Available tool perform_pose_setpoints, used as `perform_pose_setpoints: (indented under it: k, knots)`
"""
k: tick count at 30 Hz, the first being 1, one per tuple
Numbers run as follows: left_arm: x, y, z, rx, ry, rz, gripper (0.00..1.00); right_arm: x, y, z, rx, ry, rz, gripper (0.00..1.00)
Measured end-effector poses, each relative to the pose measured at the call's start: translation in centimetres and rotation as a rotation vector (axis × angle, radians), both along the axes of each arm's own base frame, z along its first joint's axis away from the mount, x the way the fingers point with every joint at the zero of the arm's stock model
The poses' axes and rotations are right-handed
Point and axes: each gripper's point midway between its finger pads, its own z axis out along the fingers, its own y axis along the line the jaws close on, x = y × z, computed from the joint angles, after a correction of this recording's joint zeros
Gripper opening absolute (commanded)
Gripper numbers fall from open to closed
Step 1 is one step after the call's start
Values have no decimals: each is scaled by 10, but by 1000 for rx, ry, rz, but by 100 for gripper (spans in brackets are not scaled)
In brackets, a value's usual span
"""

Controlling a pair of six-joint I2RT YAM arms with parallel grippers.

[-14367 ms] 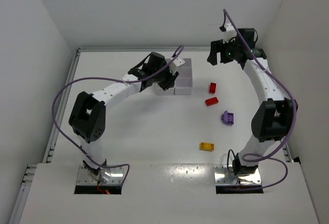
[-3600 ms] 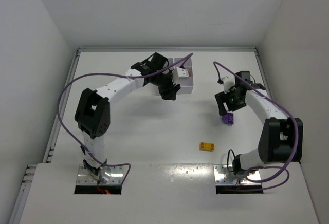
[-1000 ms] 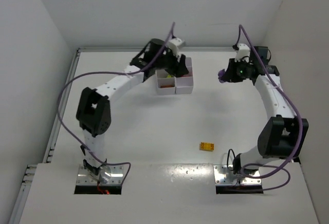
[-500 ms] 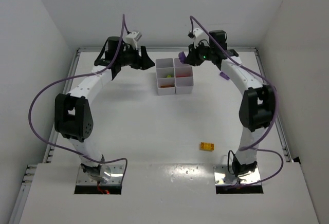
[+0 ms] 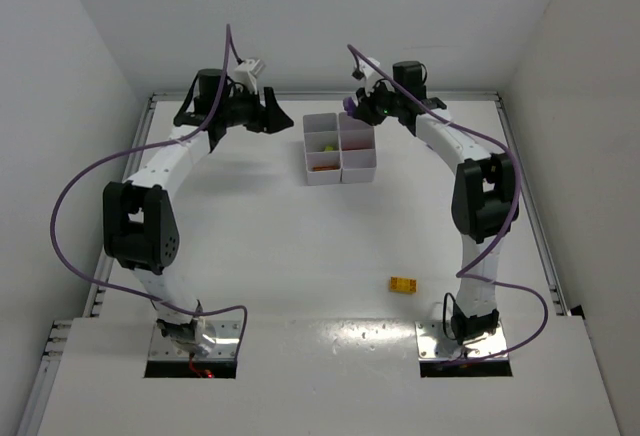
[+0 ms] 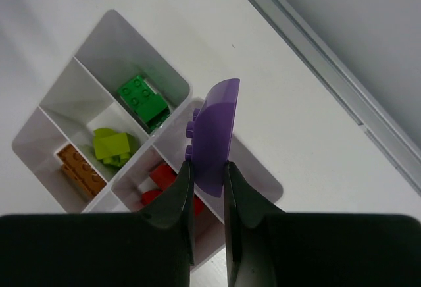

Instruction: Sort the legos into containers by color

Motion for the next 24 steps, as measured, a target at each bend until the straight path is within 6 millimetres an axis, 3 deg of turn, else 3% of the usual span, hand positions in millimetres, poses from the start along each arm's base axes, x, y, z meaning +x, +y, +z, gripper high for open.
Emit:
perform_pose_setpoints:
  k: [8, 14, 15, 18, 24]
  knots:
    - [8, -6, -1, -16, 4, -33, 66, 5, -4, -1, -73, -77, 43, 9]
    - [8, -8, -12, -19, 33, -46, 66, -6, -10, -27, -133, -54, 81, 16]
    - [9, -8, -13, -19, 36, -46, 66, -7, -13, -30, -141, -50, 83, 31]
    - [9, -9, -17, -18, 46, -47, 66, -9, -15, -34, -156, -47, 92, 60]
    - [9, -14, -17, -18, 46, -59, 66, -11, -19, -37, -150, -49, 77, 68]
